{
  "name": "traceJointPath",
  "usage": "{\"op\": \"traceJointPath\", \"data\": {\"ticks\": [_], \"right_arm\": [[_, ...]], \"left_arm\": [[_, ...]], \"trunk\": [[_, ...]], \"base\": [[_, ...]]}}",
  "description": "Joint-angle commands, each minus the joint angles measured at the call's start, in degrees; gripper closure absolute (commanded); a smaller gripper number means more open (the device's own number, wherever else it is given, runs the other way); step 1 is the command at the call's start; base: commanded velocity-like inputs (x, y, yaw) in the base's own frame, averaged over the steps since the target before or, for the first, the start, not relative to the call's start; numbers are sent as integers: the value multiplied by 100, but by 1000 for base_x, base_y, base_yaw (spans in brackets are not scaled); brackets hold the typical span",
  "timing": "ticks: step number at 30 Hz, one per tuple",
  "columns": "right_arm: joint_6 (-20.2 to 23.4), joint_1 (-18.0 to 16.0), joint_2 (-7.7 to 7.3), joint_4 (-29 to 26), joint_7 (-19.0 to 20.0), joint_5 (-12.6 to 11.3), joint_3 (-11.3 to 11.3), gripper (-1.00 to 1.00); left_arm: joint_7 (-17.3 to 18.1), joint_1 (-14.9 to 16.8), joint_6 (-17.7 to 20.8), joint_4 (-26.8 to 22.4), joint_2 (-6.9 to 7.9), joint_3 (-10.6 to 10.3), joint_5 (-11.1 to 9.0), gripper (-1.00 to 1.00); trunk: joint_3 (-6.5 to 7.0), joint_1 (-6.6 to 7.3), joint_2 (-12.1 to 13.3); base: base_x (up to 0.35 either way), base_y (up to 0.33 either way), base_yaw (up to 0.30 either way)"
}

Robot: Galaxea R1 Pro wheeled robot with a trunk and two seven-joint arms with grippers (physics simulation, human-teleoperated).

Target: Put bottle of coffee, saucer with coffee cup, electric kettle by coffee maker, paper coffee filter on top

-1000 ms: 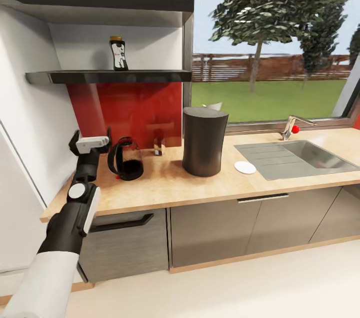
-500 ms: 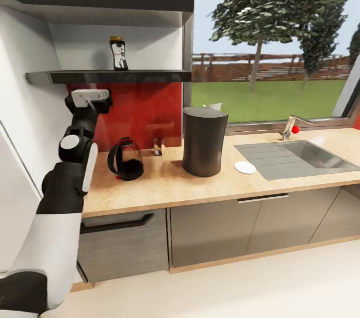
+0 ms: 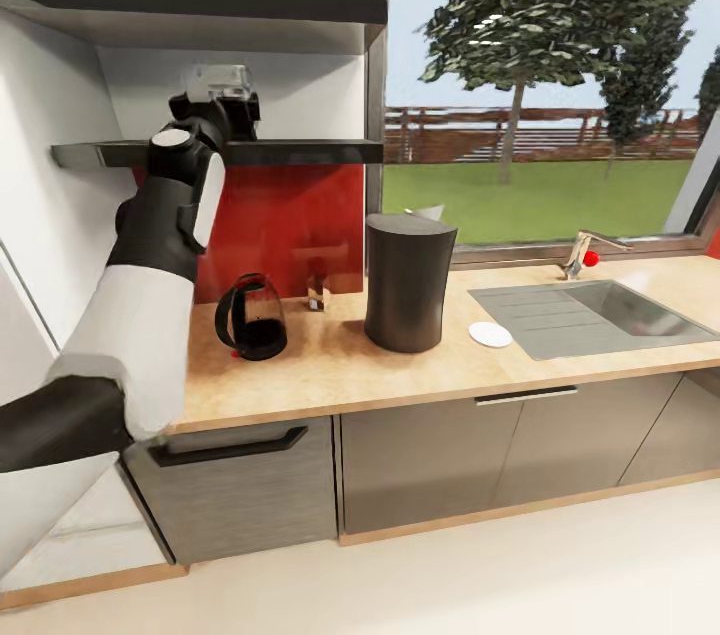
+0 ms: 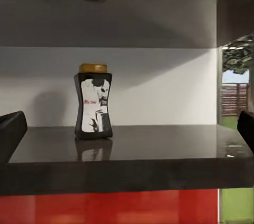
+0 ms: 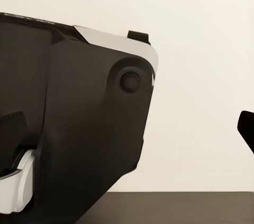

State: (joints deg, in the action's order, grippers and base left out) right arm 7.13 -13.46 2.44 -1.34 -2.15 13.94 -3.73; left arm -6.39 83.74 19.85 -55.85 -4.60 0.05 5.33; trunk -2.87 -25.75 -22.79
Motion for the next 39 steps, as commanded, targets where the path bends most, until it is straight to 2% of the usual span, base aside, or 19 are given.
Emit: {"op": "traceJointPath", "data": {"ticks": [1, 2, 3, 7, 11, 15, 16, 17, 18, 22, 32, 39], "right_arm": [[34, 0, 3, -10, -14, 57, -40, -100], [38, 9, -4, -9, -14, 61, -40, -100], [39, 16, -8, -8, -14, 62, -40, -100], [56, 34, -19, -15, -14, 61, -39, -100], [55, 36, -28, -19, -14, 63, -33, -100], [58, 36, -34, -22, -14, 65, -37, -100], [64, 36, -50, -24, -10, 65, -39, -100], [65, 36, -55, -24, -7, 65, -39, -100], [59, 36, -72, -24, -2, 65, -38, -100], [41, 36, -103, -21, 2, 59, -39, -100], [68, 36, -113, -16, 1, 62, -39, -100], [69, 36, -173, -16, -5, 61, -40, -100]], "left_arm": [[-4, 144, 31, 182, -4, -6, 57, -100], [-7, 516, 28, 704, -8, -44, 64, -100], [-9, 745, 25, 1043, -7, -85, 72, -100], [-10, 1427, 12, 2152, 68, -216, 84, -100], [-18, 1622, -4, 2637, 245, -232, 90, -100], [-21, 1587, -27, 2633, 313, -209, 90, -100], [-48, 1555, -112, 2559, 425, -194, 87, -100], [-55, 1552, -137, 2544, 456, -191, 83, -100], [-71, 1546, -194, 2514, 550, -182, 67, -100], [-92, 1541, -253, 2485, 665, -176, 58, -100], [-204, 1538, -271, 2429, 693, -133, 23, -100], [-252, 1532, -321, 2188, 664, 107, 8, -100]], "trunk": [[-14, -4, -13], [-14, -4, -13], [-14, -4, -13], [-14, -4, -13], [-14, -4, -13], [-14, -4, -13], [-14, -4, -13], [-14, -4, -13], [-14, -4, -13], [-14, -4, -13], [-14, -4, -13], [-14, -4, -13]], "base": [[0, 0, 0], [0, 0, 0], [0, 0, 0], [0, 0, 0], [0, 0, 0], [0, 0, 0], [0, 0, 0], [0, 0, 0], [0, 0, 0], [0, 0, 0], [0, 0, 0], [0, 0, 0]]}}
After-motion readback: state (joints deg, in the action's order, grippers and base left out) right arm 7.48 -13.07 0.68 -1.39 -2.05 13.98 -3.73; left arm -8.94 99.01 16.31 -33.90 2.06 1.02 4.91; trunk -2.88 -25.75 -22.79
